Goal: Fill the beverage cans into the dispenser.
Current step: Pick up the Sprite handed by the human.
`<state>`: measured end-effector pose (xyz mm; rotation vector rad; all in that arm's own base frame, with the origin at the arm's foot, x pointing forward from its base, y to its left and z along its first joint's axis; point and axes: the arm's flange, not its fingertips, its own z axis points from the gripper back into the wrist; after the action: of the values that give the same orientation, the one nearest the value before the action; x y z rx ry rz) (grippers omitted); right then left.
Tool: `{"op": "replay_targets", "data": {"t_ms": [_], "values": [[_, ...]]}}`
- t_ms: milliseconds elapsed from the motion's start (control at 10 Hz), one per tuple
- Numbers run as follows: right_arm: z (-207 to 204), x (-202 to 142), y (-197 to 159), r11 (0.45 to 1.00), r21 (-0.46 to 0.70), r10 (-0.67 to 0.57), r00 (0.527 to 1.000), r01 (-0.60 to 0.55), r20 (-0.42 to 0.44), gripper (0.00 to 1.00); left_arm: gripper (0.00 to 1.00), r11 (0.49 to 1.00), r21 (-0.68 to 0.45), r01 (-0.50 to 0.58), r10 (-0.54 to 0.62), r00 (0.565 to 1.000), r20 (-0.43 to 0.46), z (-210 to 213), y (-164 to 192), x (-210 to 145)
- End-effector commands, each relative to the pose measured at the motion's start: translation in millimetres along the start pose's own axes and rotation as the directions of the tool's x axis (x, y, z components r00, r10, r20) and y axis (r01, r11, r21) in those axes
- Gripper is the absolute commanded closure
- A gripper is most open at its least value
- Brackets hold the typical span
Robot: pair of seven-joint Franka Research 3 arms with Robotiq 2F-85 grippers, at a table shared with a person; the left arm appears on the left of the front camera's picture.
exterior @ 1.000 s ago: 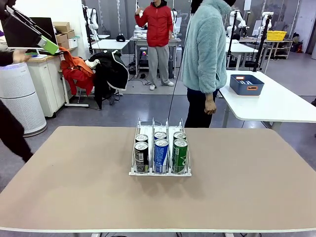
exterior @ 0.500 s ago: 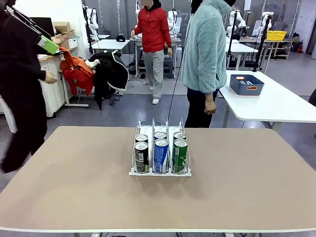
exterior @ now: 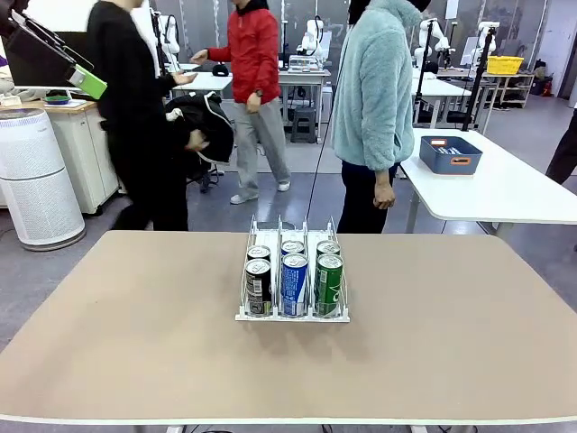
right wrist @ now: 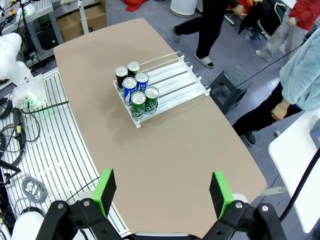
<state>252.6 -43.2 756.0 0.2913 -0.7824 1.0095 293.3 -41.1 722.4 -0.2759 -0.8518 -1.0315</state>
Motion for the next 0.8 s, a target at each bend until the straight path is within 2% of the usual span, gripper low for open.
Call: {"op": "replay_targets", "data": {"t_ms": [0, 700], "values": [[-0.4, 0.6, 0.5, 1.0, -0.001, 0.002, 1.0, -0.002, -0.002, 0.0, 0.0, 1.0, -0.003, 0.001, -0.001, 1.0, -0.002, -0.2, -0.2, -0.3], [-0.4, 0.6, 0.5, 1.0, -0.001, 0.002, 1.0, -0.002, -0.002, 0.0, 0.0, 1.0, -0.003, 0.001, -0.001, 1.0, -0.002, -0.2, -0.2, -0.3]]}}
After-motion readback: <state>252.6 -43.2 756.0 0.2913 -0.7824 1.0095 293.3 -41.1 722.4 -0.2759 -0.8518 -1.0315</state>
